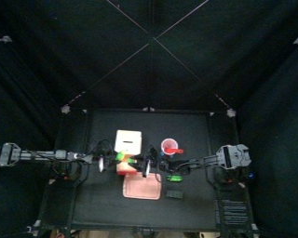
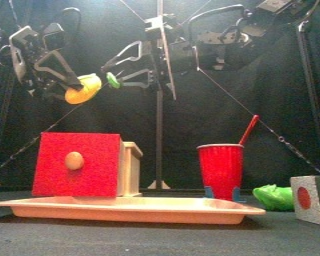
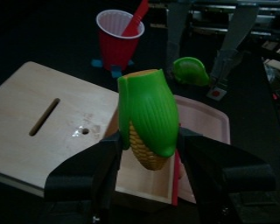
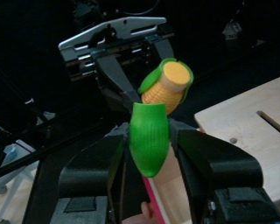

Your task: Remove corn husk

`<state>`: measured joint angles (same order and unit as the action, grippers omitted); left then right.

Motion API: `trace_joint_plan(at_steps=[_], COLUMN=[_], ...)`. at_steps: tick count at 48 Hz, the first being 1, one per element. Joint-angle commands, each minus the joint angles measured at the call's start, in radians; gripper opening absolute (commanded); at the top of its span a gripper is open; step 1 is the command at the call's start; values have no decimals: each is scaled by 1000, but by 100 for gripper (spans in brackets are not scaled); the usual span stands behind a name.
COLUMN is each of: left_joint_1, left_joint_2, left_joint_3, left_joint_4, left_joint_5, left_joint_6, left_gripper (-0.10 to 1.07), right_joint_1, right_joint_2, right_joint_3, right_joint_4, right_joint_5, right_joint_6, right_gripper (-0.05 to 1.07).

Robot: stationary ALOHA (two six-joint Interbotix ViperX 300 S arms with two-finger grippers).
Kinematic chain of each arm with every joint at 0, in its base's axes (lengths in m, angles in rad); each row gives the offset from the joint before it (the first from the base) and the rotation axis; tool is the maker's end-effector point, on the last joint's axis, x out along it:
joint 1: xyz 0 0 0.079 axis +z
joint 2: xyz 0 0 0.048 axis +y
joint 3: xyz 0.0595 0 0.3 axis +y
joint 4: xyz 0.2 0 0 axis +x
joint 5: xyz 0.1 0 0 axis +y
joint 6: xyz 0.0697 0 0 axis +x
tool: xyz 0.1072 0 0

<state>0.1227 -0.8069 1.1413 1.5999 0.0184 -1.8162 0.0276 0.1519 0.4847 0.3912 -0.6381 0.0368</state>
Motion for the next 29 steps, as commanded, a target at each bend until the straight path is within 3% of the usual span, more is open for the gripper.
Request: trace_joint_plan(at_steps=[1, 29], left_joint_1=[3, 3], left_joint_2=[-37, -63], left_joint_3=[-14, 20], left_joint_4=[9, 8], left_joint_5=[-6, -6], left_joint_6=[0, -2], left_gripper=[81, 81], right_joint_1=[2, 2], right_joint_2=[-51, -44], right_joint_3=[-9, -9], right_joint_4=[-3, -5], right_joint_5=[-5, -5], right_joint_6=[-3, -5], right_gripper=[35, 35])
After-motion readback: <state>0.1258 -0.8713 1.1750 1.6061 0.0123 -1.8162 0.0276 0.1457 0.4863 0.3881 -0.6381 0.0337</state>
